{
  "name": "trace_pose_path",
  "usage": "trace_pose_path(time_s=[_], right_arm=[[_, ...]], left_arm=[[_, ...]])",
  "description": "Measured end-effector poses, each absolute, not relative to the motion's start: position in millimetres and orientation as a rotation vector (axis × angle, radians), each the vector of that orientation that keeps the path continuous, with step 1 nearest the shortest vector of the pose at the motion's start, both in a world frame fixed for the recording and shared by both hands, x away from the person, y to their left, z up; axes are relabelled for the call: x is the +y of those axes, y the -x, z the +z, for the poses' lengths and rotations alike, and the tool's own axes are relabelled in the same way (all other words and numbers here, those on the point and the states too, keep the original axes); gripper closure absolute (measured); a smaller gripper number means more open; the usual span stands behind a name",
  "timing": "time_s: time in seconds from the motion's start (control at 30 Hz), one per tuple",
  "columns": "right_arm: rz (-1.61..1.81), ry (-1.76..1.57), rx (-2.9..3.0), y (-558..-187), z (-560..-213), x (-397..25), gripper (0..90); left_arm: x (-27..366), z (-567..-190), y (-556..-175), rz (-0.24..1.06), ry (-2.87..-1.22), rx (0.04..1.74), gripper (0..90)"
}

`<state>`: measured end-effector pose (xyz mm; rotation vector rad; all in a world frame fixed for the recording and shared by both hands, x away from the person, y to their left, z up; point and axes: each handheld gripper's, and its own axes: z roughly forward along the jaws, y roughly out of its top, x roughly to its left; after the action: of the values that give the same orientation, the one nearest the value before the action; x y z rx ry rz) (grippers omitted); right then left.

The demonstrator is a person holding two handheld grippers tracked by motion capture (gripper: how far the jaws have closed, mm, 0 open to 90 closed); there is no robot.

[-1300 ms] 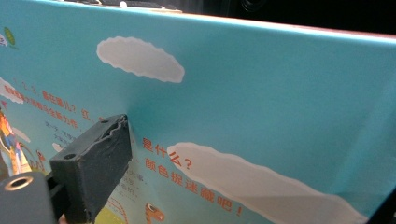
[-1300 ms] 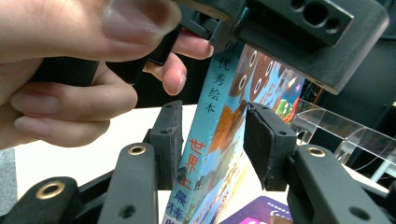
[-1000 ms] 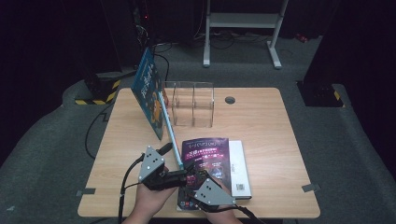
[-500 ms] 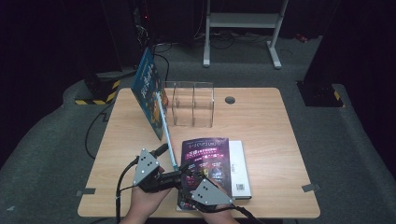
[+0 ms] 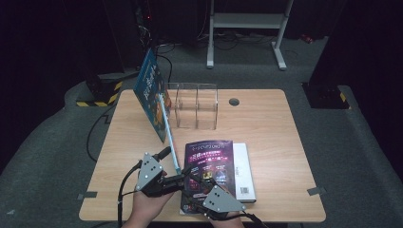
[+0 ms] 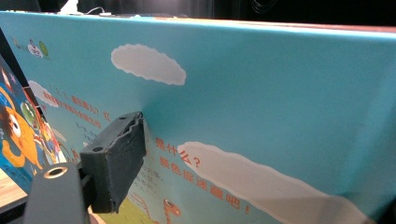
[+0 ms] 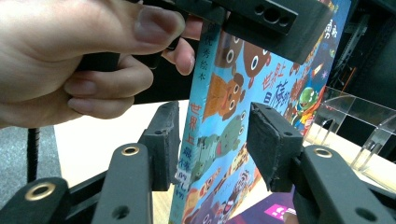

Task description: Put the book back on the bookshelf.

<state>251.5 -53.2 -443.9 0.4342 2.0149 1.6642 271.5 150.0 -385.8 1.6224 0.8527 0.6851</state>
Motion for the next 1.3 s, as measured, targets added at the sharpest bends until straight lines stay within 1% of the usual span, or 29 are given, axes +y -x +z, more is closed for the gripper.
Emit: trace_pose_path(time_s=[0.17, 0.27, 0.33, 0.67, 0.87, 1.1, 1.3], right_arm=[[1.676, -0.44, 2.004, -247, -441, -63, 52.6], [1.659, -0.465, 1.975, -245, -441, -79, 52.6], [1.648, -0.469, 1.968, -245, -441, -82, 52.5], [1.543, -0.648, 1.906, -269, -458, -132, 52.5], [1.463, -0.736, 1.886, -281, -468, -157, 52.8], [1.461, -0.768, 1.872, -289, -469, -163, 52.8], [1.46, -0.76, 1.889, -290, -471, -159, 52.8]], left_arm=[[149, -386, -270, 0.699, -1.621, 0.853, 19.3], [149, -386, -270, 0.711, -1.62, 0.853, 19.6], [150, -386, -269, 0.715, -1.621, 0.853, 19.7], [152, -386, -267, 0.718, -1.625, 0.856, 21.1], [155, -387, -267, 0.712, -1.619, 0.863, 25.2], [161, -388, -266, 0.714, -1.609, 0.874, 31.4], [166, -389, -264, 0.722, -1.606, 0.881, 33.2]])
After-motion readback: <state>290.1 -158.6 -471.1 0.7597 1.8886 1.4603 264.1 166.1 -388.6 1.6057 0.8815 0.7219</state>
